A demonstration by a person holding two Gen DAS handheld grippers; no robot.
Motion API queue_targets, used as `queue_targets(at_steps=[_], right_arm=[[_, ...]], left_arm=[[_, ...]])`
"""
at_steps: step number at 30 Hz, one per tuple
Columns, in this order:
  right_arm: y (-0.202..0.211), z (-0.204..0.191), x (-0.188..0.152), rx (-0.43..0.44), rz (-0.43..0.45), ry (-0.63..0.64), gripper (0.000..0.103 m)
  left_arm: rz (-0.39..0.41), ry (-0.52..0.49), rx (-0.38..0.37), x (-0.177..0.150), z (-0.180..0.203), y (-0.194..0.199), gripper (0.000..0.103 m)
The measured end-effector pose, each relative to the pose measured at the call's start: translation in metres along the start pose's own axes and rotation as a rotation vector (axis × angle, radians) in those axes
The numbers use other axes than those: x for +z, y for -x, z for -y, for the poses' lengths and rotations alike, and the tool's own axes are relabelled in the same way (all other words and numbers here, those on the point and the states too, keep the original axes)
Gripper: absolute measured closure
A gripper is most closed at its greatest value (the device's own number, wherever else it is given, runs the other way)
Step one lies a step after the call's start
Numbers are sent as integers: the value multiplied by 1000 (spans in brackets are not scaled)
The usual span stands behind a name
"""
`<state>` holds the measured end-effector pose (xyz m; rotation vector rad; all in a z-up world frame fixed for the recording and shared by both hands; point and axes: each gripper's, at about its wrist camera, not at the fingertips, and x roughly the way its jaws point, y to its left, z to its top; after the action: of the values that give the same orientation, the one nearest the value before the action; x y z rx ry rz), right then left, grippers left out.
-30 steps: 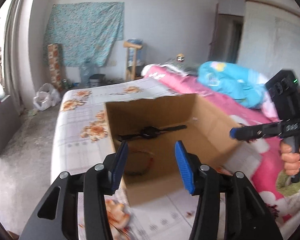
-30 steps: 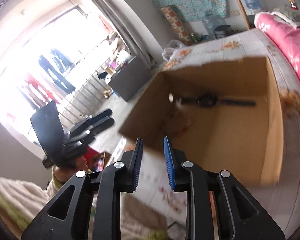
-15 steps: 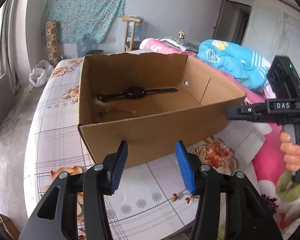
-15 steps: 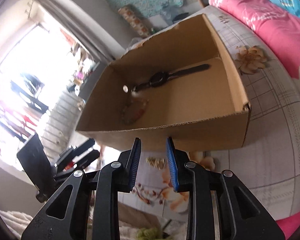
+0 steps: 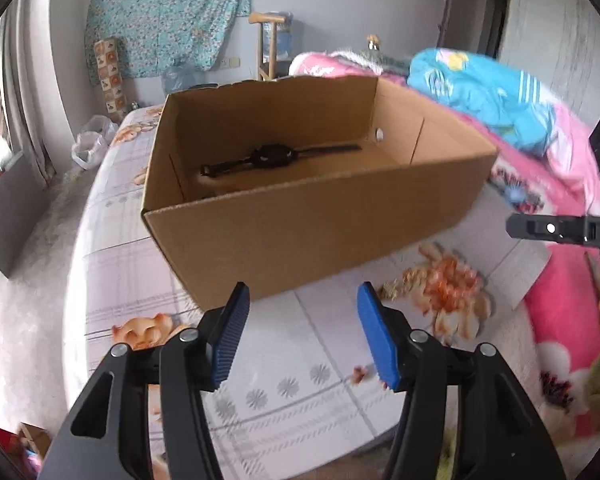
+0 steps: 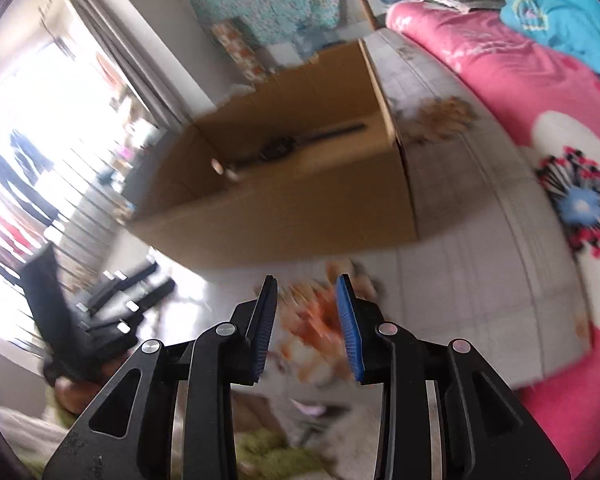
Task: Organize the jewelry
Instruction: 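Move both tools back down to the gold jewelry beside the box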
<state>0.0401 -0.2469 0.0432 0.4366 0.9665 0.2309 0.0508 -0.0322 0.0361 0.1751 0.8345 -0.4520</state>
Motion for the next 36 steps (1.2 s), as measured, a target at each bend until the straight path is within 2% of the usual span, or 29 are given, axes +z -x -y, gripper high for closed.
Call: queue_targets(at_steps=[2, 4, 6, 8, 9, 10, 12, 13, 14, 16, 17, 18, 19, 22, 23, 25, 28, 29, 33, 36], right_arm=[[4, -3, -6, -45, -3, 5, 71], [7, -7, -9, -101, -19, 8, 71], [10, -8, -10, -154, -56, 3, 70], [11, -4, -7, -130, -186, -56, 69], [10, -4, -3, -118, -233, -61, 69], [10, -5, 0, -154, -276, -27, 69], [10, -10, 7, -194, -285, 61, 64], [9, -8, 8, -161, -269, 49, 61], [5, -4, 7, -126, -253, 28, 61], [-6, 5, -1, -99, -221, -10, 61], [-10, 8, -2, -106, -208, -34, 61], [-13, 11, -6, -106, -201, -66, 61], [-16, 14, -11, -104, -203, -89, 61], [-21, 13, -27, -137, -181, -68, 60], [-21, 12, -30, -133, -164, -69, 60], [-19, 7, -39, -128, -111, -55, 59], [-10, -2, -45, -125, -31, -46, 59], [-5, -7, -47, -158, 9, -23, 59], [9, -16, -55, -183, 92, 9, 58], [14, -21, -63, -181, 145, 31, 61]], left_arm=[[-36, -48, 38, -1, 3, 7, 47], [-108, -85, 32, 0, 3, 12, 47], [-284, -145, -8, 8, -1, 20, 47], [-476, -160, -51, 24, -5, 29, 47], [-541, -154, -66, 29, -5, 31, 47], [-585, -153, -61, 37, -4, 32, 47], [-544, -244, -35, 40, 14, 21, 47], [-502, -291, -43, 36, 25, 11, 47], [-440, -295, -78, 27, 33, -5, 47], [-353, -246, -124, 14, 39, -22, 47], [-302, -173, -154, 6, 38, -28, 47], [-293, -130, -168, 0, 38, -32, 47], [-289, -107, -160, -4, 42, -36, 47], [-215, -166, -9, -22, 54, -34, 46], [-198, -184, 36, -28, 58, -35, 43], [-212, -190, 69, -34, 62, -40, 43], [-220, -168, 38, -32, 62, -40, 43], [-222, -173, 37, -32, 62, -41, 43], [-191, -199, 81, -28, 63, -39, 43], [-155, -176, 96, -24, 63, -39, 43]])
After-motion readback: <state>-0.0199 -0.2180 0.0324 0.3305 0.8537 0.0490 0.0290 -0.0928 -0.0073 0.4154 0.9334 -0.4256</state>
